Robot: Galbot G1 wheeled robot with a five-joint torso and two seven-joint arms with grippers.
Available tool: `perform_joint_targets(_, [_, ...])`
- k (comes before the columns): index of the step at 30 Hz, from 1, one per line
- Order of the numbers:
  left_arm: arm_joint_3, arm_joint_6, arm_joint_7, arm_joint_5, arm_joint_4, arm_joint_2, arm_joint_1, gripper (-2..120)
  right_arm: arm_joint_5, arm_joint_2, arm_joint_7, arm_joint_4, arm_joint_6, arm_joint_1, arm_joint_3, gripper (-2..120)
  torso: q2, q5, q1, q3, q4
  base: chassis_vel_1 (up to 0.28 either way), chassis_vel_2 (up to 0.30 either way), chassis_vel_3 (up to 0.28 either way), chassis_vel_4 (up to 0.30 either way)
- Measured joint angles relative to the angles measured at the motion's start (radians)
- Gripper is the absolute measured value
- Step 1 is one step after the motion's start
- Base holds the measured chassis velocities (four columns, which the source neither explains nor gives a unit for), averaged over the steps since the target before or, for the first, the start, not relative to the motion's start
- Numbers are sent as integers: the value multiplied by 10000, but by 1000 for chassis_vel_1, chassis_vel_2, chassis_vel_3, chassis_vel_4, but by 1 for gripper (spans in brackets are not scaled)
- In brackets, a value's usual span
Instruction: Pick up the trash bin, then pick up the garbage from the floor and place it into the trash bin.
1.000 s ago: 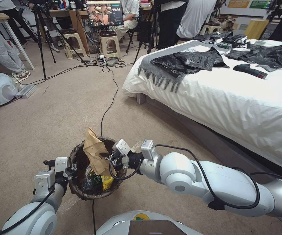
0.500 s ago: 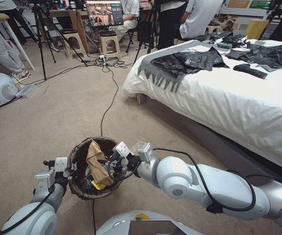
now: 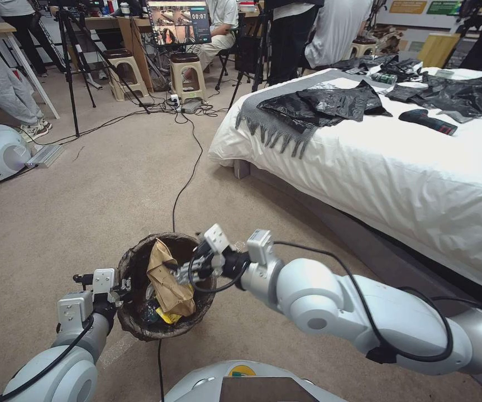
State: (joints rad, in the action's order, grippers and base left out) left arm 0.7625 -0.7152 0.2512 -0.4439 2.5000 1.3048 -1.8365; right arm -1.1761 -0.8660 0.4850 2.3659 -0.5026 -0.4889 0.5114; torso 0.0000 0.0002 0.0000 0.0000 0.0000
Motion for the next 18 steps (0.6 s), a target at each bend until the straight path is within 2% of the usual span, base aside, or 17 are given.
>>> perform_joint_targets(3, [0,0,2,3,0,19,26,3,349,215,-102,181,388,-161,-418,100,0,0,0,0,-1,0,0,0,0])
perform_joint_targets(6, [-2,0,6,7,0,97,94,3,1439,746,-340,422,1339,-630,-1170,100,0,0,0,0,0,0,0,0,0])
perform_joint_targets(7, [-2,0,6,7,0,97,94,3,1439,746,-340,422,1339,-630,-1170,100,0,0,0,0,0,0,0,0,0])
perform_joint_targets(9, [-12,0,7,9,0,146,133,3,1746,997,-397,567,1706,-1199,-1963,100,0,1,0,0,1,0,0,0,0])
perform_joint_targets(11, [-12,0,8,10,0,160,151,3,1801,1068,-408,613,1770,-1403,-2254,100,0,0,0,0,1,0,0,0,0])
perform_joint_targets(12, [-12,0,11,11,0,181,179,3,1943,1186,-417,681,1897,-1876,-2838,100,0,0,0,0,-1,0,0,0,0])
perform_joint_targets(14, [-11,0,12,11,0,187,188,3,1981,1210,-418,691,1924,-1998,-2967,100,0,0,0,0,0,0,0,0,0])
perform_joint_targets(16, [0,0,17,12,0,219,221,3,2294,1322,-443,701,2065,-2794,-3818,100,0,1,0,0,-1,0,0,0,0])
perform_joint_targets(18, [0,0,18,12,0,221,221,3,2316,1327,-446,700,2072,-2837,-3866,100,0,1,0,0,-2,0,0,0,0])
